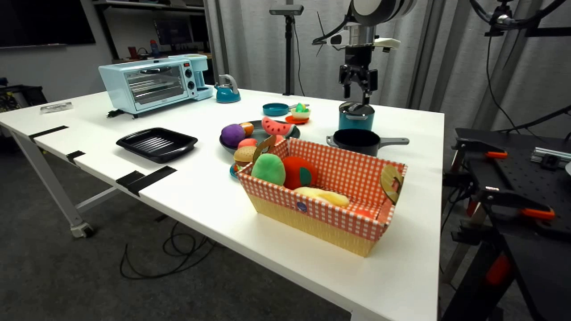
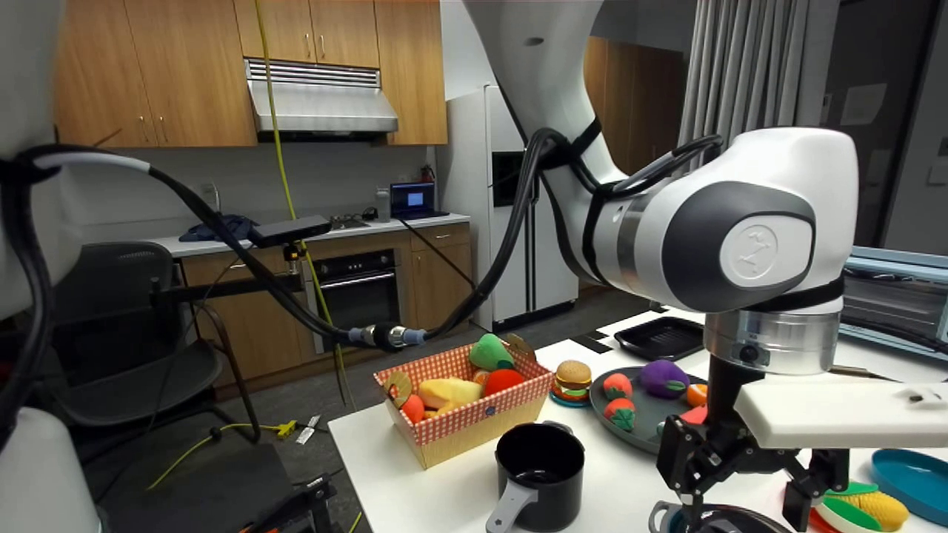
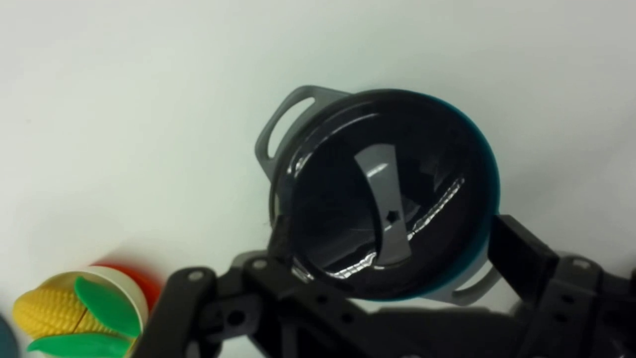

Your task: Remove the lid from the blue pot and place it on the black pot

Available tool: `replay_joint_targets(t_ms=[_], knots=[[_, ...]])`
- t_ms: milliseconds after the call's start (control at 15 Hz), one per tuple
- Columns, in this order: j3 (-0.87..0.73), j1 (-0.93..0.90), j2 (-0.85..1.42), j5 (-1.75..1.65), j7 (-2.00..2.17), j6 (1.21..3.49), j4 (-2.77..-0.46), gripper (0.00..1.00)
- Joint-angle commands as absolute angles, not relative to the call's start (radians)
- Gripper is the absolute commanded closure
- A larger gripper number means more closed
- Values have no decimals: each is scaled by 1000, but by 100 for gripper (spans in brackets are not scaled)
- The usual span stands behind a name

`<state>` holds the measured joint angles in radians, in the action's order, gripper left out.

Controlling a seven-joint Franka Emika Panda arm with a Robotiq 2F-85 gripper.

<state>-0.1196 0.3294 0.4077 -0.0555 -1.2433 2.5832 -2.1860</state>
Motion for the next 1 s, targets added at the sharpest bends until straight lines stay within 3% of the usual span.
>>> replay_joint_targets(t_ms=[0,267,333,400,467,933], knots=[[-133,336,434,-121,-1269,2658,-2184,0],[-137,332,444,-177,-1258,2713,-2205,3],[-136,331,445,-186,-1257,2721,-2212,12],[-135,330,444,-192,-1255,2727,-2218,28],[-135,330,444,-197,-1254,2732,-2223,31],[-139,321,433,-229,-1251,2750,-2236,83]])
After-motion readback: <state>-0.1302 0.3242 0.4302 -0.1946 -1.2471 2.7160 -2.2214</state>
